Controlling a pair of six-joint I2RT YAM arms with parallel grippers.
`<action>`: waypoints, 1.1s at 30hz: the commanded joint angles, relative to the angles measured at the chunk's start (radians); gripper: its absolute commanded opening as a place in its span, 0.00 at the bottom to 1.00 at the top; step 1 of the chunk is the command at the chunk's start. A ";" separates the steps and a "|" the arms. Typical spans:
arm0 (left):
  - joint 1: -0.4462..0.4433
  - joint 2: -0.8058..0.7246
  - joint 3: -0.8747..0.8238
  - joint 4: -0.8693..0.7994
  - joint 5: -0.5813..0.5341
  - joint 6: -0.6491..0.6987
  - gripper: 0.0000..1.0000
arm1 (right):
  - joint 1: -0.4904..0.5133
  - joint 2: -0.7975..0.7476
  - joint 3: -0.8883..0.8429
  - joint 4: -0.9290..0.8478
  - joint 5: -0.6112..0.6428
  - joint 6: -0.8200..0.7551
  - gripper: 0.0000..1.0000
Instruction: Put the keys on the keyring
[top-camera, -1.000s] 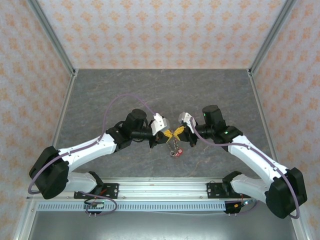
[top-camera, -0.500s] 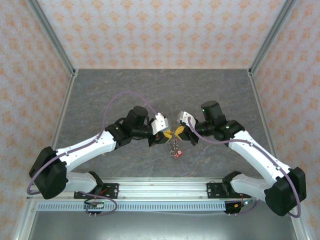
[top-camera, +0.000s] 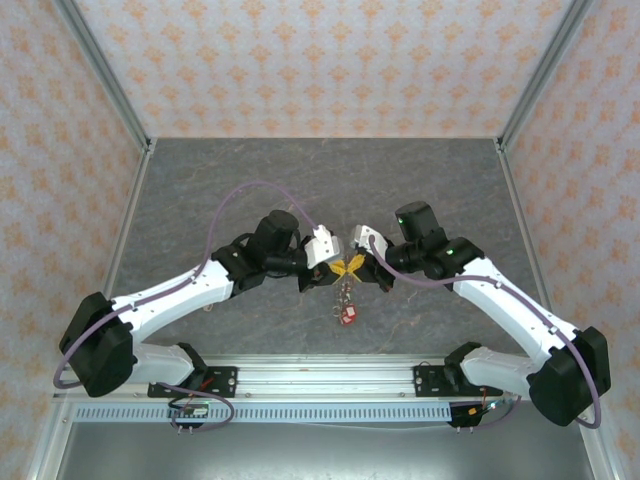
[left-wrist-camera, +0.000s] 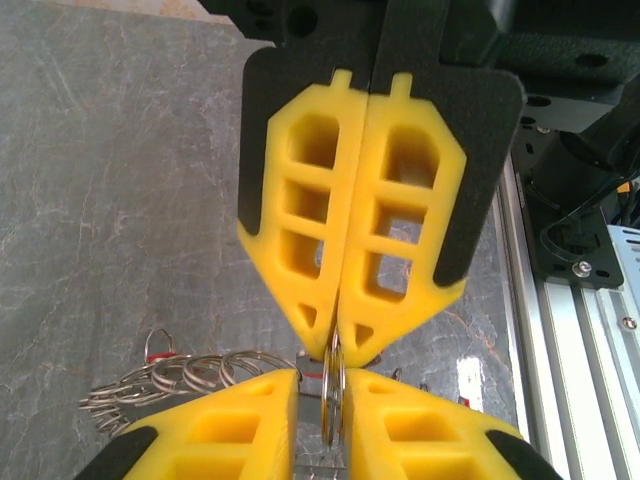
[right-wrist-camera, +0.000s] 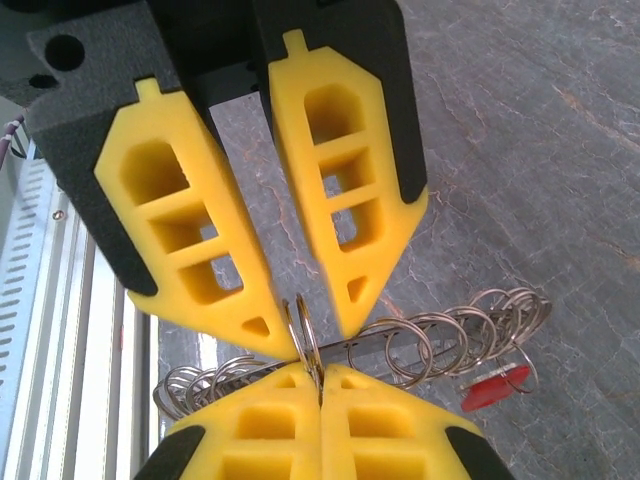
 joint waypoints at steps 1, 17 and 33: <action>-0.017 0.019 0.040 -0.071 -0.036 0.055 0.14 | 0.010 -0.003 0.049 0.026 -0.016 -0.012 0.00; -0.019 0.019 0.040 -0.130 -0.075 0.092 0.00 | 0.014 -0.029 0.036 0.040 0.017 -0.004 0.00; -0.008 -0.022 -0.038 0.096 0.005 -0.040 0.00 | -0.021 -0.073 -0.158 0.192 0.069 0.129 0.14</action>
